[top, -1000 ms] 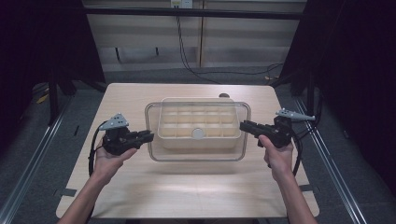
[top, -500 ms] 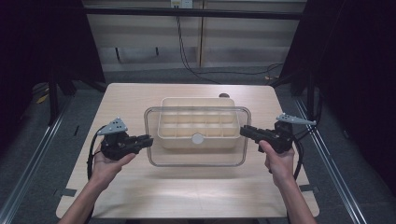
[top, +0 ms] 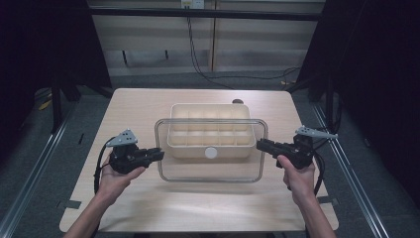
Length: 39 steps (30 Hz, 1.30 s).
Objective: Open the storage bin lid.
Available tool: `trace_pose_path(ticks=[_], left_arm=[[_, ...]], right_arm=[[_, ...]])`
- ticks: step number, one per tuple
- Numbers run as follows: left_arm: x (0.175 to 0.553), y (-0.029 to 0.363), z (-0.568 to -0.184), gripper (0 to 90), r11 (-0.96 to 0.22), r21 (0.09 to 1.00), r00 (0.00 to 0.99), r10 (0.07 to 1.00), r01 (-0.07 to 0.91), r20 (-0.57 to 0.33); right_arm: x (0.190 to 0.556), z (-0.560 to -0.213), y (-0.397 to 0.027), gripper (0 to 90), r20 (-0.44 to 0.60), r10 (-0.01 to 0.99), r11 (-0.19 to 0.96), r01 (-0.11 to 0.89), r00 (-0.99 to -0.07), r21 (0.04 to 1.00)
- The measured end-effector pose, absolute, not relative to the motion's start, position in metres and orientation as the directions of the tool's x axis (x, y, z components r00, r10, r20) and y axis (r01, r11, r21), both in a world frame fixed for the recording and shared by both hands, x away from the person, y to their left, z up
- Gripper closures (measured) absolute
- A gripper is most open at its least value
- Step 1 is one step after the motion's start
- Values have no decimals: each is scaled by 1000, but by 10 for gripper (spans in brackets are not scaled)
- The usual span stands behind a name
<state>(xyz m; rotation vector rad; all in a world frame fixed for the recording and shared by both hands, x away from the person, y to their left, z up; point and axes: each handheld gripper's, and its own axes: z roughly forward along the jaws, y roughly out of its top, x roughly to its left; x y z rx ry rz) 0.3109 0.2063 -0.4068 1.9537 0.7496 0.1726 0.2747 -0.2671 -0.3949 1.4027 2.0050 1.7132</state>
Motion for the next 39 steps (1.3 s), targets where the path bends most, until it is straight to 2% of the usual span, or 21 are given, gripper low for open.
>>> trace_pose_path(ticks=[6,39], left_arm=[[303,205,-405,759,-333,847,807,565,414,-172],[261,215,-423,760,-374,804,813,542,461,-214]], right_arm=[[264,-398,-268,725,435,722,-108,534,-538,838],[224,-413,-259,727,456,713,-64,598,-533,799]])
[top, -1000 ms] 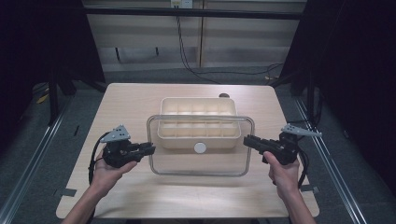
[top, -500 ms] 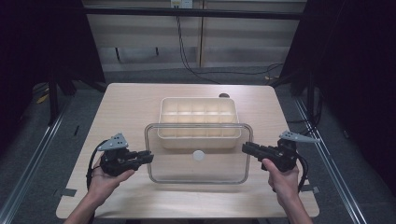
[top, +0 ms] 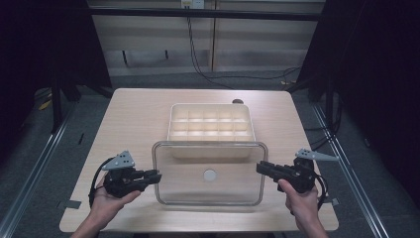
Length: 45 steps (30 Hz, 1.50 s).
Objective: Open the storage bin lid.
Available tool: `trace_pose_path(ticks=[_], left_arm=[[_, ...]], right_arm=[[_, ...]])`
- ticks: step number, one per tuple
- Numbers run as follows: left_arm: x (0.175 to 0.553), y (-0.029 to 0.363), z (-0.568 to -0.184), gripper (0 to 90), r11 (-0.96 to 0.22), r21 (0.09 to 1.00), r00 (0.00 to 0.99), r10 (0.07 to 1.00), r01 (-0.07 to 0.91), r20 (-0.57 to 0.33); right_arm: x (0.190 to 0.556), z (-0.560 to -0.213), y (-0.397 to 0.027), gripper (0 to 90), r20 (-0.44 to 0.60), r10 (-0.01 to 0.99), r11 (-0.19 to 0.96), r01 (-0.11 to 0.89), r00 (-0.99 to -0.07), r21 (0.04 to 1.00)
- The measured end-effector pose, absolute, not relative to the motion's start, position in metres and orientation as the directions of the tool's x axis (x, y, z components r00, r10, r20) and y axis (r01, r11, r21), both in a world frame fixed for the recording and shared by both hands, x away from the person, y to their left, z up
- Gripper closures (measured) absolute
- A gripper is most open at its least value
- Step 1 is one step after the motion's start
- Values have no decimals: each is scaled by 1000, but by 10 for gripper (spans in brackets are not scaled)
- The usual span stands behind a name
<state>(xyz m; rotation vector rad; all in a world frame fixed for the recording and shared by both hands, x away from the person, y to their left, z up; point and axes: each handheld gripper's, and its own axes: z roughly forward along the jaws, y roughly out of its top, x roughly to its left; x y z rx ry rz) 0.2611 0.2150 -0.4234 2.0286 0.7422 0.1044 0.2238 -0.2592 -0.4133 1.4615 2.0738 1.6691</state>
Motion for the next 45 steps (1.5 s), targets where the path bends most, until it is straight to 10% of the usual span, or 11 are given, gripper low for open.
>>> trace_pose_path(ticks=[45], left_arm=[[281,206,-471,622,-442,704,780,571,555,-256]], right_arm=[[258,-472,-251,595,419,786,38,711,-455,702]])
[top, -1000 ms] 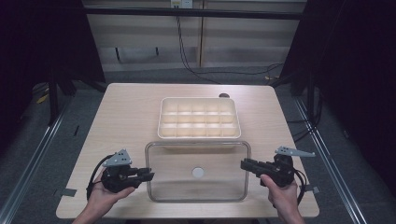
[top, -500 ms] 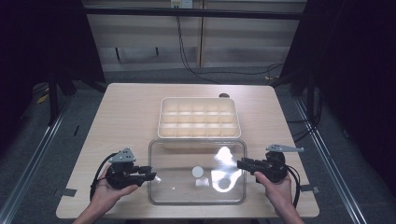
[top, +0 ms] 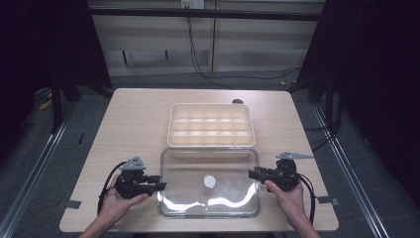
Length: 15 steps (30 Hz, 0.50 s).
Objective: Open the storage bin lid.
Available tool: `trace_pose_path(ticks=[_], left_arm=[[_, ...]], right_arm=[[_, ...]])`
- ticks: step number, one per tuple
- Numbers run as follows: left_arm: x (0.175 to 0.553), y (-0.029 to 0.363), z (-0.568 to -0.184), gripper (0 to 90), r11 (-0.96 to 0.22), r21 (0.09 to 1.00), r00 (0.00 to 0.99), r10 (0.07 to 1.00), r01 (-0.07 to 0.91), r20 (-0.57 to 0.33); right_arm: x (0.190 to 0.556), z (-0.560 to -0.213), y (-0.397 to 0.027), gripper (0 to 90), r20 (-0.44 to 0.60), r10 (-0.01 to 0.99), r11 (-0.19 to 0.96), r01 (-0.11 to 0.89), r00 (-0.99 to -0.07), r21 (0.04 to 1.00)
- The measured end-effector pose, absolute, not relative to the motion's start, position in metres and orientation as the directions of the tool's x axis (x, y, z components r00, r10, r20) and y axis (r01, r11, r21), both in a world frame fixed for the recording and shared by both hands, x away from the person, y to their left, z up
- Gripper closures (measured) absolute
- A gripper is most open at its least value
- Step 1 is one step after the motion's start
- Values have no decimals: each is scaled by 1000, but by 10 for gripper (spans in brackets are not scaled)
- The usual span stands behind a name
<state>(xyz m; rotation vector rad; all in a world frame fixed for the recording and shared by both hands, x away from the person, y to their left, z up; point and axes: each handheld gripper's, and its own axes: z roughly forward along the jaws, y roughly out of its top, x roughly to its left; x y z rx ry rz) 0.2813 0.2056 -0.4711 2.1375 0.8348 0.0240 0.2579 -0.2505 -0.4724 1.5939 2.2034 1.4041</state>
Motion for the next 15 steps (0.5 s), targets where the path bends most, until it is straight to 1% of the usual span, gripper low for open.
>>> trace_pose_path(ticks=[2,4,11,15], left_arm=[[282,204,-472,621,-451,699,781,572,554,-250],[284,203,-473,613,-449,687,774,572,572,-270],[286,201,-478,592,-465,674,775,575,574,-263],[286,202,-478,585,-474,669,779,570,572,-262]], right_arm=[[259,-475,-250,585,422,789,40,723,-446,689],[262,-476,-250,577,422,792,48,734,-441,677],[264,-484,-248,543,398,814,60,743,-423,667],[265,-486,-248,540,394,816,59,741,-422,669]])
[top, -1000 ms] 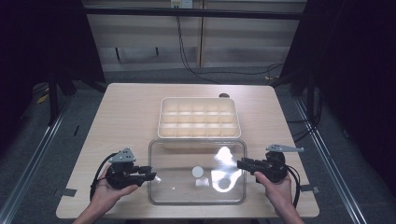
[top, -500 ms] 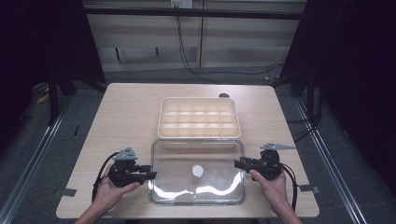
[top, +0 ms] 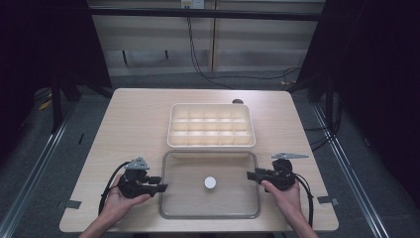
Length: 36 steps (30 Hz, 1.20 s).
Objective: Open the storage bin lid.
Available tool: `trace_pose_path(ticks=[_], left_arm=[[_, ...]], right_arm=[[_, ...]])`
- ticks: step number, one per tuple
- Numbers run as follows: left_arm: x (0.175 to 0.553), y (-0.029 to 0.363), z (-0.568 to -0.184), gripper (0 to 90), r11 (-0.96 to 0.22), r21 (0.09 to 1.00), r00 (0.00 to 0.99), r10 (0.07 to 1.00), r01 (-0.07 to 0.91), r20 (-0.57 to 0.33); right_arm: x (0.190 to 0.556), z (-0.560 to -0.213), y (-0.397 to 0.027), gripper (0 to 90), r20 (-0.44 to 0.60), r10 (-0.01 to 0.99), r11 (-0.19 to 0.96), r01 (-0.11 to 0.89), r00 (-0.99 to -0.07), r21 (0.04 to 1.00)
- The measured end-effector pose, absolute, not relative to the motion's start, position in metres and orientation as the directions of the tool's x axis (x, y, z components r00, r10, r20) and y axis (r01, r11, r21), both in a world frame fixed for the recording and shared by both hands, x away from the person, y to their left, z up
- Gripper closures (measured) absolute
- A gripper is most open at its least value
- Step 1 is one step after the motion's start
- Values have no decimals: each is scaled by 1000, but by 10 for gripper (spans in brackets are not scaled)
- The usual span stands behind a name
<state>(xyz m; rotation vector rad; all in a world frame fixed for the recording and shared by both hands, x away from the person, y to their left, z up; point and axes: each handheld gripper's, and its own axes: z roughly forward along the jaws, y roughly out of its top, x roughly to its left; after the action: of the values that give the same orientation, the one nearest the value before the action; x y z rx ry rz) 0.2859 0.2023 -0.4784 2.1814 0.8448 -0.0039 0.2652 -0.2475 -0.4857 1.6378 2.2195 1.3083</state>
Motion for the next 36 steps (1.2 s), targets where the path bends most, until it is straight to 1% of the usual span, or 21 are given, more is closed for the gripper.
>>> trace_pose_path(ticks=[5,9,10,12,14,17,19,23,24,25,27,30,31,32,36], left_arm=[[288,201,-481,579,-469,654,766,579,593,-279],[288,202,-484,571,-465,650,763,576,601,-294],[289,202,-486,562,-466,643,759,578,608,-300],[289,201,-489,537,-466,635,756,577,616,-311],[289,201,-488,531,-468,635,757,576,615,-308],[290,200,-490,520,-474,625,756,572,621,-318],[291,199,-492,482,-463,616,745,574,637,-339],[291,200,-492,457,-473,614,750,571,632,-334],[290,200,-491,443,-474,626,755,579,619,-308],[290,201,-489,453,-467,641,757,584,609,-293],[291,205,-486,424,-443,653,748,590,615,-304],[290,212,-481,391,-421,680,744,605,601,-283],[290,214,-479,366,-406,689,739,611,600,-284],[289,218,-477,349,-400,704,741,616,587,-267],[285,230,-467,309,-340,753,725,640,564,-254]], right_arm=[[266,-490,-244,516,367,837,67,742,-406,667],[266,-490,-244,538,337,856,67,729,-393,681],[266,-491,-245,538,343,855,63,734,-390,676],[266,-495,-243,522,340,859,69,745,-383,664],[267,-497,-243,481,341,858,71,746,-385,662],[267,-496,-244,456,341,858,60,734,-384,676],[267,-495,-247,438,347,857,45,726,-381,686],[265,-491,-251,421,352,852,27,705,-387,709],[264,-491,-252,419,349,854,25,701,-385,712],[263,-490,-252,416,348,854,21,694,-387,719],[261,-487,-252,407,342,852,23,681,-397,732],[256,-482,-253,387,340,839,22,651,-424,758],[254,-480,-253,386,328,838,27,633,-436,773],[251,-478,-254,378,320,838,27,620,-442,784],[239,-465,-258,354,297,831,14,552,-470,834]])
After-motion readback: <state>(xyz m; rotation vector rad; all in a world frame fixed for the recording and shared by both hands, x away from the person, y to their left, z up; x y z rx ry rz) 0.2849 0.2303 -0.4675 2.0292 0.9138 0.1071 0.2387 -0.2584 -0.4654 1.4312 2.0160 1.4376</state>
